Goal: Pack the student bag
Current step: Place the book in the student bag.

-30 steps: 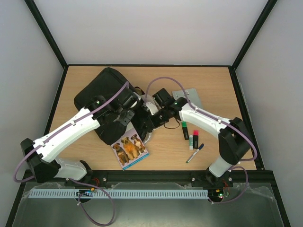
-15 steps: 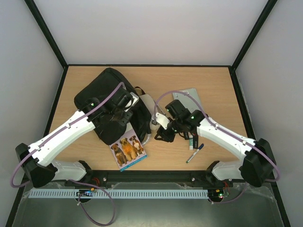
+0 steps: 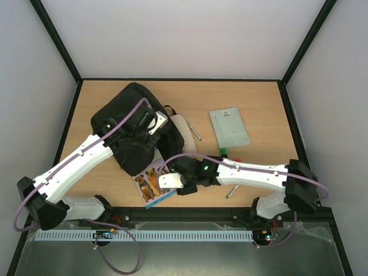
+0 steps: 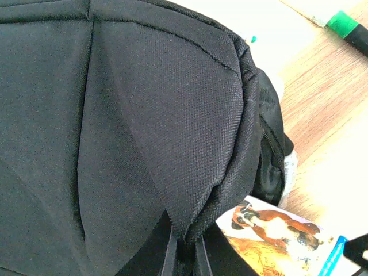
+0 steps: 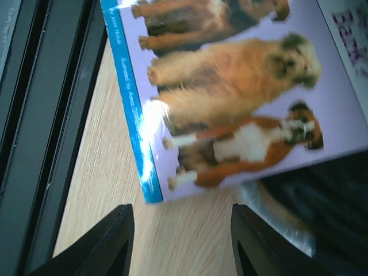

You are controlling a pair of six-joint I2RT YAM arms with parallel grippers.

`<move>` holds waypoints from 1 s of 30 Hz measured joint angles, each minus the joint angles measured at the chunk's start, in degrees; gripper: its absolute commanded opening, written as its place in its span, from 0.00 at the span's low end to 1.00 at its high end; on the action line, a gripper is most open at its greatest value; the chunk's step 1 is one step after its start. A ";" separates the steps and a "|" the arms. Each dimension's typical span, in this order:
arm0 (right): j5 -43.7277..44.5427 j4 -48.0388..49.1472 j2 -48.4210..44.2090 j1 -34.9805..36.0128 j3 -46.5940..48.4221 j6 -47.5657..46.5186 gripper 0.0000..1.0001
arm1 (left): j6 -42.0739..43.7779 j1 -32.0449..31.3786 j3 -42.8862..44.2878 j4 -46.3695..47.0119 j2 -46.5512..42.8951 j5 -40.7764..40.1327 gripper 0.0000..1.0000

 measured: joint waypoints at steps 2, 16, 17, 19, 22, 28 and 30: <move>2.51 1.66 2.40 3.15 1.07 -1.42 0.50 | 0.00 0.15 -0.48 0.28 0.00 0.37 0.02; 12.24 9.29 12.68 13.07 1.68 -6.05 0.57 | 0.00 0.83 -0.68 0.70 -0.92 2.78 0.02; 12.61 9.79 12.92 13.09 1.68 -6.16 0.58 | 0.00 0.85 -0.68 0.70 -1.05 2.84 0.02; 13.35 10.80 13.68 13.14 1.68 -6.38 0.58 | 0.00 0.87 -0.74 0.70 -1.25 3.15 0.02; 14.01 11.52 15.32 13.14 1.68 -6.71 0.58 | 0.00 0.87 -1.09 0.79 -1.27 3.63 0.02; 13.94 11.63 16.65 13.14 1.68 -7.41 0.57 | 0.00 0.90 -1.29 0.96 -1.38 3.89 0.02; 14.60 12.52 16.90 13.14 1.68 -7.39 0.53 | 0.00 0.94 -1.36 0.98 -1.51 3.96 0.02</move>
